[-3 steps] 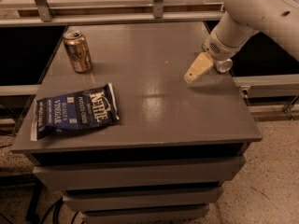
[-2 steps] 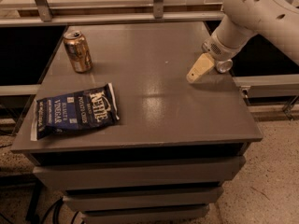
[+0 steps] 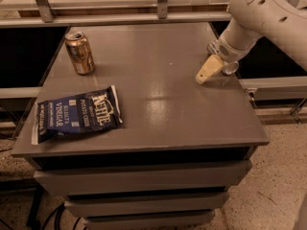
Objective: Pick redbull can
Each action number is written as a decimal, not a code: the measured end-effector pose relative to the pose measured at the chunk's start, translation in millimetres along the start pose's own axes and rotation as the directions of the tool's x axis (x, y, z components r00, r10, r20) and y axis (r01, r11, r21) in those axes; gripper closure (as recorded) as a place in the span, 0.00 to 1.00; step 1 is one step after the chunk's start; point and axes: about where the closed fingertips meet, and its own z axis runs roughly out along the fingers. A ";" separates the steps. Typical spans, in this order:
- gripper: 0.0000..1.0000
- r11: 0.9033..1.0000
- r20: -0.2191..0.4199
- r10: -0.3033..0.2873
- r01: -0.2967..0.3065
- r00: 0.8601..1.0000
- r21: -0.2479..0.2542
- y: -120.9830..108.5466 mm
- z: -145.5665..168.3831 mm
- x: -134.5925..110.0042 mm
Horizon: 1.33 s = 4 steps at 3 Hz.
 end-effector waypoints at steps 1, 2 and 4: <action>0.41 1.000 -0.005 0.000 0.000 1.000 0.001 -6.4 2.1 0.2; 0.64 1.000 -0.005 0.000 0.000 1.000 0.001 -7.8 -2.3 -1.7; 1.00 1.000 0.004 -0.017 0.017 1.000 -0.006 -9.5 -6.8 -3.7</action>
Offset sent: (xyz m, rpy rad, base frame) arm 0.0093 -0.0120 0.0091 -0.0072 -0.0010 0.0142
